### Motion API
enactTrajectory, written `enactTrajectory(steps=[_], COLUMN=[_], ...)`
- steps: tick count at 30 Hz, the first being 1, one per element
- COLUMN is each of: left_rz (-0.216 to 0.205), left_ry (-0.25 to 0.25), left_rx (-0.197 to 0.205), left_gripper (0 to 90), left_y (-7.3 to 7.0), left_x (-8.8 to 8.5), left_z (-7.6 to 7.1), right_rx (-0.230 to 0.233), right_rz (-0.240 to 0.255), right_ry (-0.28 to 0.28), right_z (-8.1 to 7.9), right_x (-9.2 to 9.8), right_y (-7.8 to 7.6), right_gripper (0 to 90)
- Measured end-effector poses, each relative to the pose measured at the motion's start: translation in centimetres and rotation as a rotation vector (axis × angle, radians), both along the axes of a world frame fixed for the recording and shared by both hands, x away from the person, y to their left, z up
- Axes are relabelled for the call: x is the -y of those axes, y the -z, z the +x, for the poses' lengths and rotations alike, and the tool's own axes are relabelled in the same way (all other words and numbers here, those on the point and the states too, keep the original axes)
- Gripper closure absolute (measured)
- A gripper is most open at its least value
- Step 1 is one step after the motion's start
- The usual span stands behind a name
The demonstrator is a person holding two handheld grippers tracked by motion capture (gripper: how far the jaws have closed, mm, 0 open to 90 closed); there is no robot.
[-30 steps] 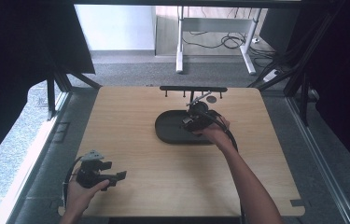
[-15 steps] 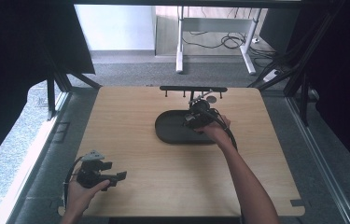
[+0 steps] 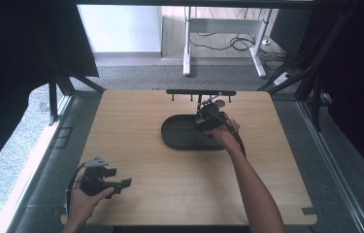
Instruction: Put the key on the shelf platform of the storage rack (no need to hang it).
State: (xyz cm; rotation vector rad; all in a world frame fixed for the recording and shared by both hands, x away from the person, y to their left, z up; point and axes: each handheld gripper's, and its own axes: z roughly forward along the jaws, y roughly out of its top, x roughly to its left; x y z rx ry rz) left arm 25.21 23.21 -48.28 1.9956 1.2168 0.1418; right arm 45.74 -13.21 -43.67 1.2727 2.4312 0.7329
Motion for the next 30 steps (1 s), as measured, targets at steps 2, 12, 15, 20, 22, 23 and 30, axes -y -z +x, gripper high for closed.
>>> enactTrajectory(steps=[2, 12, 15, 20, 22, 23, 30], left_rz=[0.0, 0.001, 0.003, 0.003, 0.003, 0.004, 0.003], left_ry=[0.001, 0.002, 0.004, 0.003, 0.003, 0.003, 0.002], left_rx=[0.001, 0.0, 0.0, 0.0, 0.0, 0.0, 0.0], left_gripper=[21.4, 21.4, 21.4, 21.4, 21.4, 21.4, 21.4], left_y=[0.0, 0.0, 0.0, 0.1, 0.1, 0.1, 0.1], left_x=[0.0, 0.0, -0.1, 0.0, 0.0, 0.0, 0.1], left_z=[0.0, 0.0, 0.0, 0.0, 0.0, 0.0, 0.0], right_rx=[0.001, 0.002, -0.002, -0.009, -0.016, -0.021, -0.04], right_rz=[-0.004, -0.031, -0.038, -0.039, -0.043, -0.048, -0.066], right_ry=[0.007, 0.028, 0.028, 0.025, 0.025, 0.024, 0.042], right_z=[0.2, 0.9, 1.1, 1.3, 1.3, 1.4, 1.5], right_x=[0.0, -0.4, -0.5, -0.7, -0.8, -0.8, -0.3], right_y=[0.2, 1.8, 2.4, 3.3, 3.5, 3.6, 4.5], right_gripper=[49.7, 49.7, 49.7, 49.7, 49.7, 49.7, 49.7])
